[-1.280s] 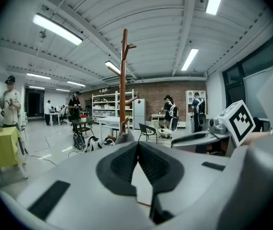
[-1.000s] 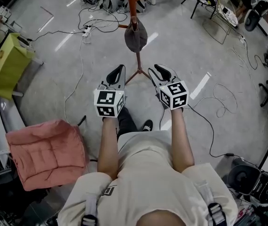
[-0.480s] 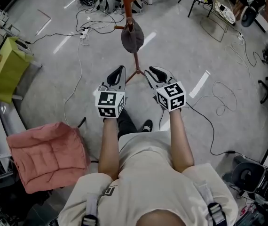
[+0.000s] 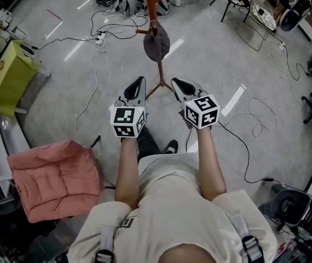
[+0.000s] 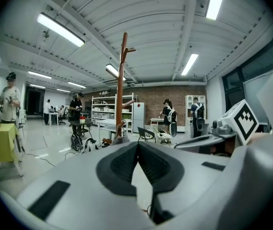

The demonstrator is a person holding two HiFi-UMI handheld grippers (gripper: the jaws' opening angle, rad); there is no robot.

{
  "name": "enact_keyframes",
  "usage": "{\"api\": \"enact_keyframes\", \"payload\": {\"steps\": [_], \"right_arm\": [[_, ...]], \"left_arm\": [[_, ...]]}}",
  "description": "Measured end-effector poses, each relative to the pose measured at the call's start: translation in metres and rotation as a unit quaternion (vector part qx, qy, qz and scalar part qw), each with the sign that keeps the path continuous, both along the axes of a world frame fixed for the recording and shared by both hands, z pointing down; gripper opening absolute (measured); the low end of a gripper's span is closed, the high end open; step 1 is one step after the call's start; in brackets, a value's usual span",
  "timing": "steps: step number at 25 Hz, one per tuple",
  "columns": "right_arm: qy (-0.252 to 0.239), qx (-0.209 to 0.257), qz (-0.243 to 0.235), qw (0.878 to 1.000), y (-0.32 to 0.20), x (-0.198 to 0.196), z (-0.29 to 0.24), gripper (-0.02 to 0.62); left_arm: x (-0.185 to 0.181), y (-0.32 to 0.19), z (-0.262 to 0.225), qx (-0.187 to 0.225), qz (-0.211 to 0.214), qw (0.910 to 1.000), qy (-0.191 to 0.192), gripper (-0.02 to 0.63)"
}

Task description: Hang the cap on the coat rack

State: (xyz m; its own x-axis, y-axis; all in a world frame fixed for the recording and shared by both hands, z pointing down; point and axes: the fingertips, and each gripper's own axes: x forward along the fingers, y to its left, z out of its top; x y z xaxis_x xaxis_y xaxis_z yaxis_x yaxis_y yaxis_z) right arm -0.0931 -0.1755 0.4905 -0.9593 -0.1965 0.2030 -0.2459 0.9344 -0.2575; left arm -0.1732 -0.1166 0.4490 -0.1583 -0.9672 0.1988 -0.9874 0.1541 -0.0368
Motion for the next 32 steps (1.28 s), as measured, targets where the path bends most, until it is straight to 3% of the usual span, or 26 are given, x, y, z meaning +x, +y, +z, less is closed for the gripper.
{"api": "enact_keyframes", "payload": {"steps": [7, 32], "right_arm": [[-0.029, -0.024, 0.005, 0.999, -0.002, 0.004, -0.007, 0.004], [0.026, 0.006, 0.032, 0.999, -0.002, 0.005, 0.007, 0.005]], "left_arm": [[0.001, 0.0, 0.002, -0.008, 0.003, 0.9999, -0.01, 0.008], [-0.001, 0.001, 0.014, -0.027, 0.02, 0.9994, -0.01, 0.008]]}}
